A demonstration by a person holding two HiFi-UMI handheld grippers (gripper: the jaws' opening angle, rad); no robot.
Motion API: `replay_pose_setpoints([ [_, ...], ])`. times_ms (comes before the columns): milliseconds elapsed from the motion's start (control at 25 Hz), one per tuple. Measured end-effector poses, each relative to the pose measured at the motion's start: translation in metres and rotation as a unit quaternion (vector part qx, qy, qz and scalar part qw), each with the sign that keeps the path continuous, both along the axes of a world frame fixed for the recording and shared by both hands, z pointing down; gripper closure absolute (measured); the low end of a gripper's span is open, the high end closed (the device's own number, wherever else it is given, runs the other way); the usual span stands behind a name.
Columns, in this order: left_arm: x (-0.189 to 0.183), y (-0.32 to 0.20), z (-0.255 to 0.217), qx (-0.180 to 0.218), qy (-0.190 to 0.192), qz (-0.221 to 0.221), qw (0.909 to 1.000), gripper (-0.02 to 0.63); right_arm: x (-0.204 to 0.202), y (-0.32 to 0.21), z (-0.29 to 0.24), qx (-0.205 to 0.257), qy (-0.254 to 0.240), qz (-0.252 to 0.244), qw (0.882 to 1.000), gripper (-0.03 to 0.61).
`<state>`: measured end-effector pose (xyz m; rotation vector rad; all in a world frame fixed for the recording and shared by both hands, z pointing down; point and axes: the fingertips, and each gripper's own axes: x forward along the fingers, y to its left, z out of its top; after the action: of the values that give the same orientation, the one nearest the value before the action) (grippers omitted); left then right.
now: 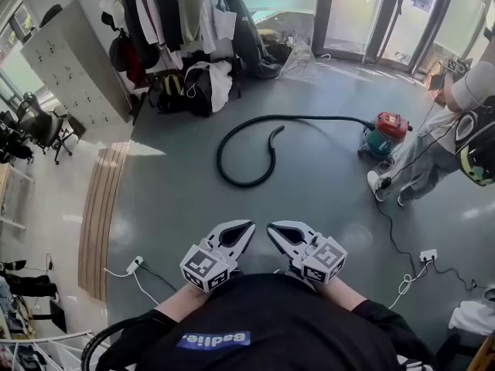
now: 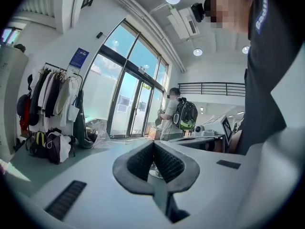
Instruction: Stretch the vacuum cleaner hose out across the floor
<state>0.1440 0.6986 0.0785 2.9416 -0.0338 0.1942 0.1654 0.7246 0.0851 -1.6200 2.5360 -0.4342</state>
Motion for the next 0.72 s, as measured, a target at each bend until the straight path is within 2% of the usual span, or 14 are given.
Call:
replay_pose_setpoints([
  [160, 0.009, 0.003, 0.006, 0.000, -0.013, -0.004, 0.9999, 0.606, 0.019, 0.002, 0.013, -0.014, -0.013, 0.008, 1.000, 0.574],
  [320, 0.020, -0.025, 0.008, -0.002, -0.010, -0.008, 0.9999, 0.606, 0.033, -0.020, 0.017, -0.019, -0.013, 0.014, 1.000, 0.574],
  [480, 0.025, -0.071, 0.007, -0.007, 0.001, 0.003, 1.0000, 0.606, 0.038, -0.060, 0.016, -0.029, 0.002, 0.020, 0.999, 0.574],
  [720, 0.035, -0.171, 0.003, -0.017, 0.020, 0.019, 0.9995, 0.606, 0.043, -0.150, 0.012, -0.044, 0.025, 0.028, 0.998, 0.574],
])
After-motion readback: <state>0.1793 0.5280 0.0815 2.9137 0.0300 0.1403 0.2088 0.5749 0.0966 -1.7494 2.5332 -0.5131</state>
